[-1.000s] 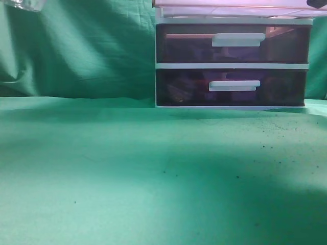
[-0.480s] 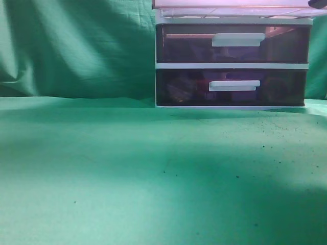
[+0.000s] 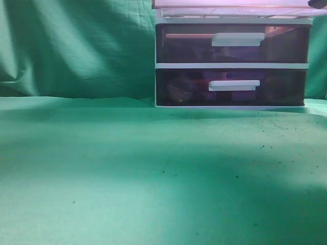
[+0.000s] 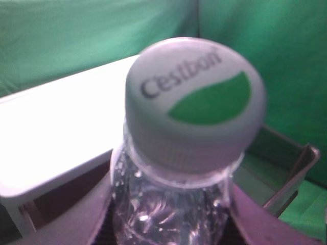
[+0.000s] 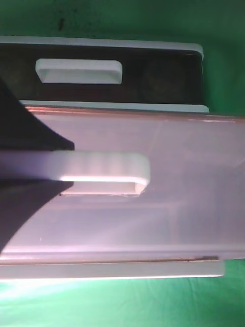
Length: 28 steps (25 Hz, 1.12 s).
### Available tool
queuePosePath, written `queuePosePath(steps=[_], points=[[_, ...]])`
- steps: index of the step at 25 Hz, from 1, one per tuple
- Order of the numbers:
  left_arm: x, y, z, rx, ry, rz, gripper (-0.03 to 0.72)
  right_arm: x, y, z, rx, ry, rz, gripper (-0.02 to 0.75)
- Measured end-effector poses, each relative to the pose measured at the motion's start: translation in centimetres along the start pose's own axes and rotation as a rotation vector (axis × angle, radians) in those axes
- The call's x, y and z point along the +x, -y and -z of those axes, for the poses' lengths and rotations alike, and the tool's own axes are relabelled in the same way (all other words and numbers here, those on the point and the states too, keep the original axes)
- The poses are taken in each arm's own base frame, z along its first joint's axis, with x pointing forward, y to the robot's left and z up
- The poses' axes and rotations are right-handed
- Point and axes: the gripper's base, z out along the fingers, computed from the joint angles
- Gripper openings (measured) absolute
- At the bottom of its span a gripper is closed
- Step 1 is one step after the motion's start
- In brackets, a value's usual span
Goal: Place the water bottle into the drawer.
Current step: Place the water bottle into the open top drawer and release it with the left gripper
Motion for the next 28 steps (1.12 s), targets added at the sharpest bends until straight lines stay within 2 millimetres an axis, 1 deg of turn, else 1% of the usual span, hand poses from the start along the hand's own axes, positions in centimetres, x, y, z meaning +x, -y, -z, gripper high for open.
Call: queuePosePath(steps=[2, 4, 7, 10, 12, 13, 15, 16, 17, 18, 19, 22, 25, 26, 28], points=[[1.8, 0.1, -2.2, -0.002, -0.049, -0.010, 0.271, 0.0, 0.0, 0.0, 0.002, -0.003, -0.008, 0.080], [3.7, -0.4, -4.1, -0.022, -0.100, -0.025, 0.271, 0.0, 0.0, 0.0, 0.002, -0.003, -0.011, 0.080], [5.9, -2.0, -5.7, -0.065, -0.176, -0.011, 0.271, 0.0, 0.0, 0.0, 0.003, -0.004, -0.014, 0.080], [7.4, -2.9, -6.4, -0.097, -0.251, -0.007, 0.271, 0.0, 0.0, 0.0, 0.003, -0.004, -0.014, 0.080], [7.7, -2.9, -6.4, -0.099, -0.275, 0.006, 0.343, 0.0, 0.0, 0.0, 0.003, -0.004, -0.015, 0.080], [7.7, -2.8, -6.4, -0.097, -0.279, 0.014, 0.393, 0.0, 0.0, 0.0, 0.003, -0.005, -0.016, 0.080], [7.5, -2.8, -6.4, -0.091, -0.264, 0.026, 0.527, 0.0, -0.1, 0.0, -0.003, -0.007, -0.014, 0.080], [7.3, -2.7, -6.4, -0.088, -0.246, 0.026, 0.582, 0.0, -0.1, 0.0, -0.002, -0.007, -0.014, 0.080], [7.1, -2.7, -6.4, -0.085, -0.233, 0.030, 0.627, 0.0, -0.1, 0.0, -0.002, -0.007, -0.014, 0.080], [6.9, -2.6, -6.5, -0.077, -0.216, 0.037, 0.655, 0.0, -0.1, 0.0, -0.002, -0.007, -0.014, 0.080], [6.8, -2.4, -6.5, -0.069, -0.196, 0.040, 0.643, 0.0, -0.1, 0.0, -0.002, -0.007, -0.014, 0.080], [6.1, -1.6, -6.6, -0.036, -0.125, 0.047, 0.643, 0.0, -0.1, 0.0, -0.002, -0.007, -0.014, 0.080], [5.5, -0.7, -7.0, 0.001, -0.039, 0.044, 0.508, 0.0, -0.1, 0.0, -0.002, -0.007, -0.014, 0.080], [5.6, -0.5, -7.3, 0.010, -0.014, 0.044, 0.475, 0.0, -0.1, 0.0, -0.002, -0.007, -0.014, 0.080], [6.5, -0.2, -8.4, 0.025, 0.015, 0.043, 0.479, 0.0, -0.1, 0.0, -0.002, -0.007, -0.014, 0.080]])
